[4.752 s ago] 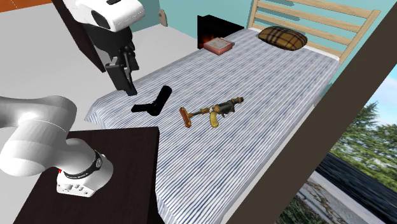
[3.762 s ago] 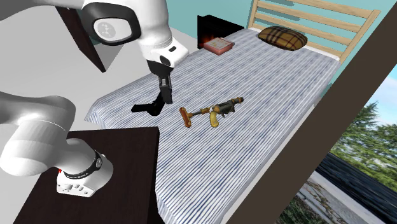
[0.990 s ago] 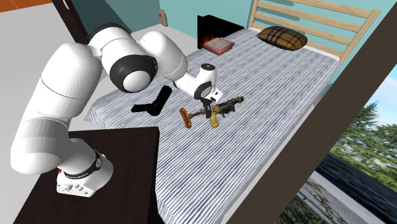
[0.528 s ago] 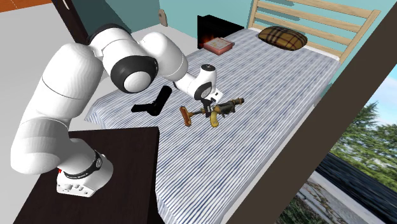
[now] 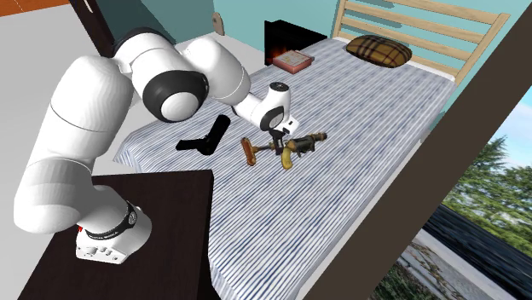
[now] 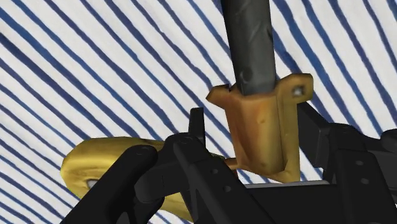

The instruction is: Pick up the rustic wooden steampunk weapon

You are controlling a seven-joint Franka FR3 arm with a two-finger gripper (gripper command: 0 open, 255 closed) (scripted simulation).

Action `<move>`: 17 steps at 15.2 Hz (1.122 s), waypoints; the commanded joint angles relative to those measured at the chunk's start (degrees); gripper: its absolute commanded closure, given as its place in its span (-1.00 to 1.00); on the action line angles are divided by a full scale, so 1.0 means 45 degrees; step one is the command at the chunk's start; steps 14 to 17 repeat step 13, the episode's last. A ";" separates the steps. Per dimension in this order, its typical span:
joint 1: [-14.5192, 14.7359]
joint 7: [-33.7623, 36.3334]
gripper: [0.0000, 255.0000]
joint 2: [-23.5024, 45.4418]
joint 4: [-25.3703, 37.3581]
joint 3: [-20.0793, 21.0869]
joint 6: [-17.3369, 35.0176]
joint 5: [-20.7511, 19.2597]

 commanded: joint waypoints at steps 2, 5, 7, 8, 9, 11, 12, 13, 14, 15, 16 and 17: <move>-0.0105 -0.0063 1.00 -0.0427 -0.0142 0.0138 -0.0284 0.0116; -0.0212 -0.0135 1.00 -0.0844 -0.0266 0.0279 -0.0581 0.0242; -0.0282 -0.0185 1.00 -0.1116 -0.0334 0.0371 -0.0785 0.0330; -0.0316 -0.0212 1.00 -0.1250 -0.0363 0.0417 -0.0890 0.0376; -0.0351 -0.0238 1.00 -0.1383 -0.0390 0.0463 -0.0995 0.0422; -0.0418 -0.0292 1.00 -0.1646 -0.0436 0.0553 -0.1211 0.0517; -0.0423 -0.0297 1.00 -0.1666 -0.0441 0.0559 -0.1226 0.0524; -0.0423 -0.0297 1.00 -0.1666 -0.0439 0.0559 -0.1227 0.0524; -0.0423 -0.0297 1.00 -0.1666 -0.0439 0.0559 -0.1227 0.0524; -0.0423 -0.0297 1.00 -0.1666 -0.0439 0.0559 -0.1227 0.0524; -0.0423 -0.0297 1.00 -0.1666 -0.0439 0.0559 -0.1227 0.0524; -0.0423 -0.0297 1.00 -0.1666 -0.0439 0.0559 -0.1227 0.0524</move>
